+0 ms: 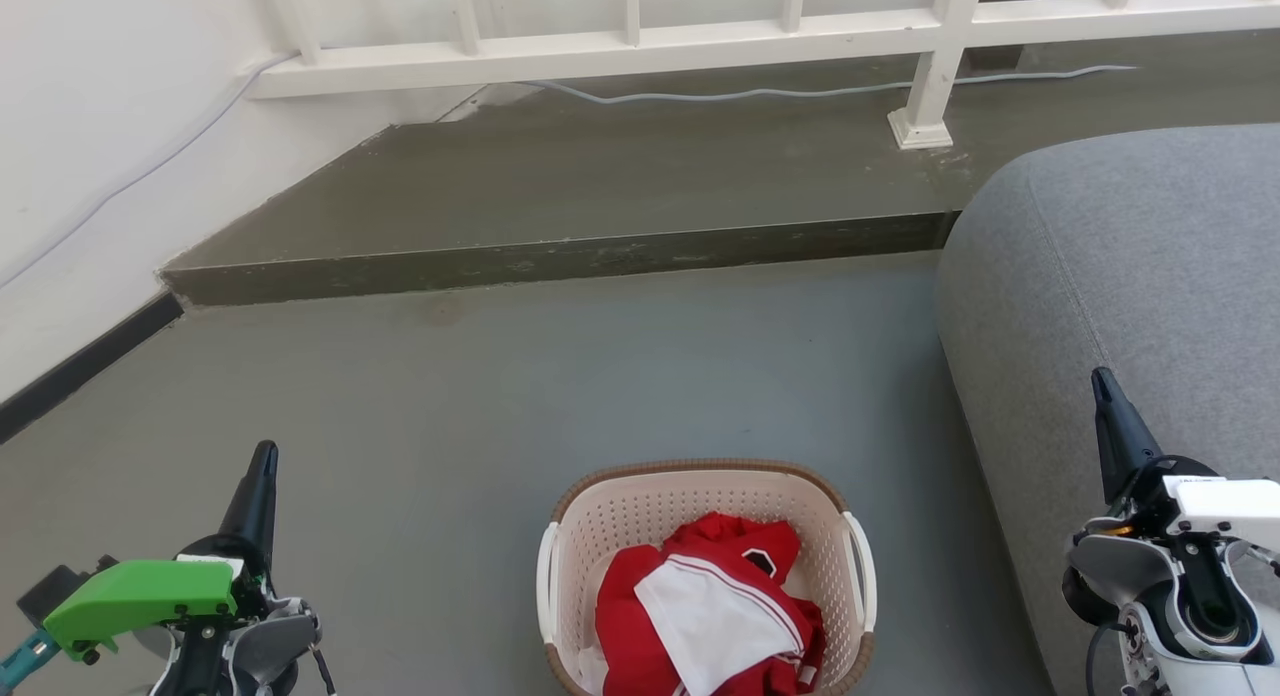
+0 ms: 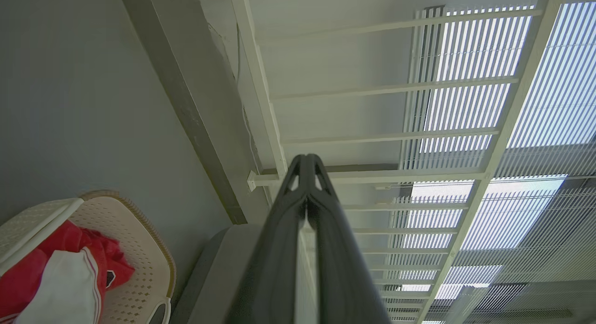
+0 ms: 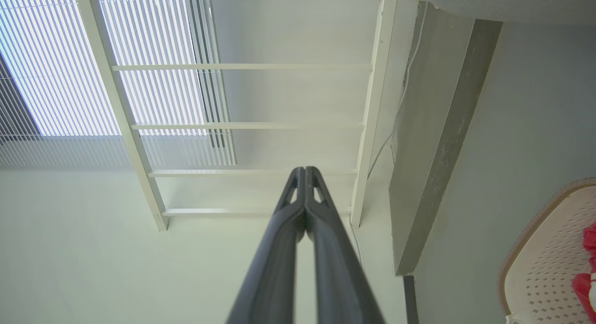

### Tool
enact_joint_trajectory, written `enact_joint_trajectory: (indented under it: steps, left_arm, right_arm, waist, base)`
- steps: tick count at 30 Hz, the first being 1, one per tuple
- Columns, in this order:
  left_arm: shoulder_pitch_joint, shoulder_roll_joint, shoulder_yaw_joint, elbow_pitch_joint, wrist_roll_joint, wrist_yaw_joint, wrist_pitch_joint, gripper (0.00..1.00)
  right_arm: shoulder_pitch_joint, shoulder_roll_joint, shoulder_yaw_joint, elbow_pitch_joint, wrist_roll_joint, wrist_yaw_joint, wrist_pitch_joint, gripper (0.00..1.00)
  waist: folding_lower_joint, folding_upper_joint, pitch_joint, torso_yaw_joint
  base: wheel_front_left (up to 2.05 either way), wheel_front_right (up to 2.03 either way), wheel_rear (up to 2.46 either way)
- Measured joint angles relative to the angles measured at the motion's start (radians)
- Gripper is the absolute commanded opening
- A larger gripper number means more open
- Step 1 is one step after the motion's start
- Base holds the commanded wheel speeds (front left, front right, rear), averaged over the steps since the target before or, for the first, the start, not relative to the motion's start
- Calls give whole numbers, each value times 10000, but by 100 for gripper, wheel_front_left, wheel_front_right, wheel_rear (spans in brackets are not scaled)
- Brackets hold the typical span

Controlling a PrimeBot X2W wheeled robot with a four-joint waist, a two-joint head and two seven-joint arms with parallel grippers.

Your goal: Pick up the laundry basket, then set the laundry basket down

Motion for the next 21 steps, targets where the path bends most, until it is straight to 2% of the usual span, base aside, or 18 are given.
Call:
enact_joint_trajectory:
  steps: [5,21]
  left_arm:
    - [0,6,38,0,-276,0,84,0]
    - [0,6,48,-2,-276,0,84,0]
  right_arm:
    - [-1,19,-73,10,353,4,94,0]
    - [-3,25,-82,10,353,4,94,0]
  waist:
    - [0,0,-21,13]
    - [0,0,-20,12]
  base:
    - [0,0,0]
    - [0,0,0]
